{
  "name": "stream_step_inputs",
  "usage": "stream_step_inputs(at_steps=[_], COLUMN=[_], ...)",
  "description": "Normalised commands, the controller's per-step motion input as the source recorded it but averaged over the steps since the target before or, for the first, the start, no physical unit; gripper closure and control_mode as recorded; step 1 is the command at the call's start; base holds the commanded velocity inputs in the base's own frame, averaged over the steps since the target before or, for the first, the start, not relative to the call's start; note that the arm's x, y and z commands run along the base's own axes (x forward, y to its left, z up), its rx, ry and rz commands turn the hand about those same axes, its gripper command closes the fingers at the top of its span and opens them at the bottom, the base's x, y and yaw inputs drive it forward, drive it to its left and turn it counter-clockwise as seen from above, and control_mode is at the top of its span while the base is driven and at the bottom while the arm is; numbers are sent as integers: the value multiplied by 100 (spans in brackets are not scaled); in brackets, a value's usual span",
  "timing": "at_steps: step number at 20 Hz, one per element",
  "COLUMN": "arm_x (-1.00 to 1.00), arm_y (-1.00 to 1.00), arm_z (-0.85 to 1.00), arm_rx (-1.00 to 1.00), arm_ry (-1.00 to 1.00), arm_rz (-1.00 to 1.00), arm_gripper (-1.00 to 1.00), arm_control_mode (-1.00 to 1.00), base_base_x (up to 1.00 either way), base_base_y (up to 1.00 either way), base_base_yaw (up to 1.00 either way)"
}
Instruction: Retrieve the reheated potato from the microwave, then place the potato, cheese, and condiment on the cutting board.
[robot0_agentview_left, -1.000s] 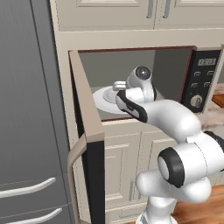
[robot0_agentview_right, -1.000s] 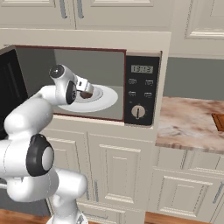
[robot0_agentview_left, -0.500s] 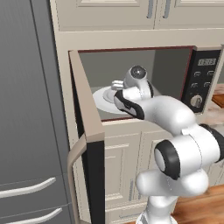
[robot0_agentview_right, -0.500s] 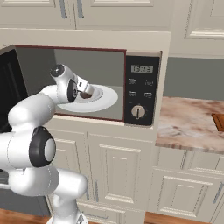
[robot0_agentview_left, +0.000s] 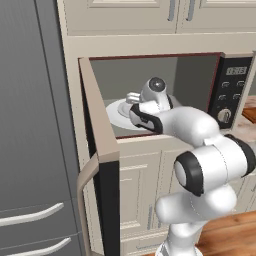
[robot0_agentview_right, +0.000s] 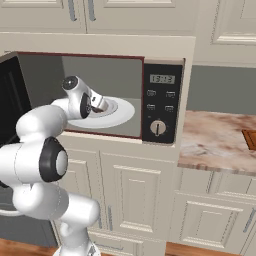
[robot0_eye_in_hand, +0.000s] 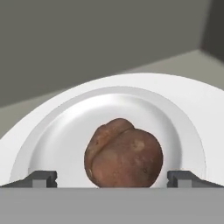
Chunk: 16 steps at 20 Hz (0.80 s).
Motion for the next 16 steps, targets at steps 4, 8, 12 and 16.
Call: stream_step_inputs(at_steps=[4, 8, 12, 16], arm_x=[24, 21, 16, 1], arm_y=[0, 0, 0, 0], arm_z=[-13, -10, -7, -8], arm_rx=[2, 0, 0, 0], arm_ry=[0, 2, 6, 11], arm_rz=[0, 0, 0, 0], arm_gripper=[-100, -100, -100, -100], arm_control_mode=[-100, -100, -100, -100], base_base_x=[0, 0, 0, 0], base_base_y=[0, 0, 0, 0], base_base_yaw=[0, 0, 0, 0])
